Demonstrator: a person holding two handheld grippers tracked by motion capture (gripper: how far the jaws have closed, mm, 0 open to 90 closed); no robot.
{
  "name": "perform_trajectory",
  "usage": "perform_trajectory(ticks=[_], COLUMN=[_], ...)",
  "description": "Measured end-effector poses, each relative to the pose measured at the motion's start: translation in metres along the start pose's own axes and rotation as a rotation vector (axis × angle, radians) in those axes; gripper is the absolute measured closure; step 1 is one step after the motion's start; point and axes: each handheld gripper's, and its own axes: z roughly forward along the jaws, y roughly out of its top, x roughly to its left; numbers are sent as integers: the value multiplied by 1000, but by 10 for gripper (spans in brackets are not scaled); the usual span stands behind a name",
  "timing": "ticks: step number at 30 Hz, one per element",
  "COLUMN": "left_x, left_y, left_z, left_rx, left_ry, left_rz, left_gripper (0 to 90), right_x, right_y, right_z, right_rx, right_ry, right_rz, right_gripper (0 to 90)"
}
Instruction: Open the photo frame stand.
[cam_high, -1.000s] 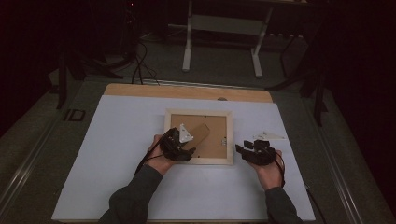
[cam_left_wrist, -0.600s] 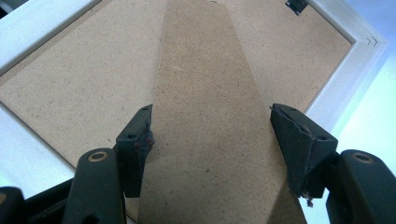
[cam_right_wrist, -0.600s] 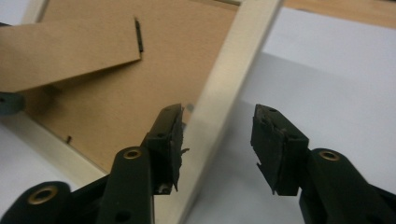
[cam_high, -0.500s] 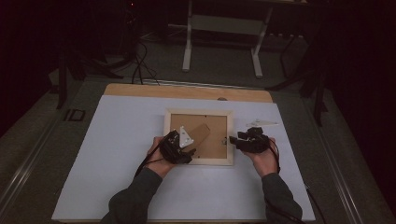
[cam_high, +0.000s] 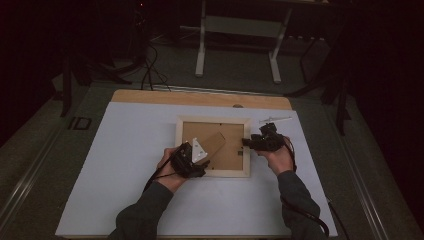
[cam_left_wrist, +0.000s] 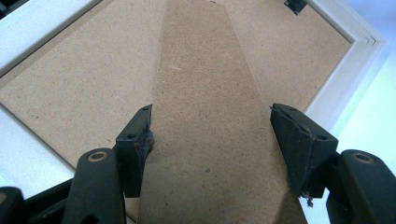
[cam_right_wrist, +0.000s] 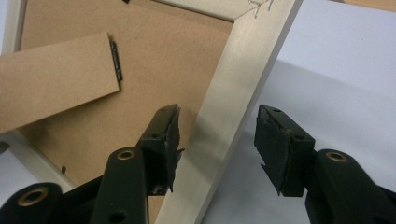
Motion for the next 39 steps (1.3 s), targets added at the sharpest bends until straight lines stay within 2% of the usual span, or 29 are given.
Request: perform_trajectory(ticks=[5,12,16,18,20,22,24,25,26,28,30,31,32,33,34,37,38,39], left_x=[0,-2,-1,-1,1,5,10,10,16,22,29,29,38,38,43,45,43,43], left_y=[0,-2,-3,-4,-4,-4,-4,-4,-4,-4,-4,-4,-6,-6,-7,-8,-9,-9], left_z=[-1,-2,-2,-2,-1,-2,-1,-1,0,1,2,2,3,3,4,6,10,10], left_rx=[-2,-21,-29,-30,-29,-30,-30,-30,-27,-23,-13,-13,-9,-9,11,38,82,90], left_ry=[2,13,3,-2,-21,-58,-114,-114,-178,-232,-298,-298,-361,-361,-382,-404,-429,-429], left_rz=[10,36,31,31,12,-21,-75,-75,-141,-194,-266,-266,-348,-348,-393,-393,-390,-386], left_gripper=[375,374,373,372,369,366,347,334,323,317,319,323,353,376,413,447,449,446], right_x=[-5,-13,-18,-18,-17,-16,-15,-15,-14,-14,-14,-14,-13,-13,-12,-11,-11,-11], right_y=[4,6,5,3,2,2,2,1,1,0,0,0,0,0,0,1,1,1], right_z=[6,8,6,5,4,4,4,4,4,4,4,4,3,3,3,2,1,1], right_rx=[21,39,41,29,23,19,14,12,9,2,3,3,4,4,3,2,3,3], right_ry=[14,95,121,122,120,111,104,100,98,93,90,90,87,87,82,80,79,80], right_rz=[5,39,82,81,81,77,77,76,77,79,81,81,77,77,70,64,60,58], right_gripper=[530,518,575,575,576,576,575,575,576,575,575,575,575,575,574,574,573,573])
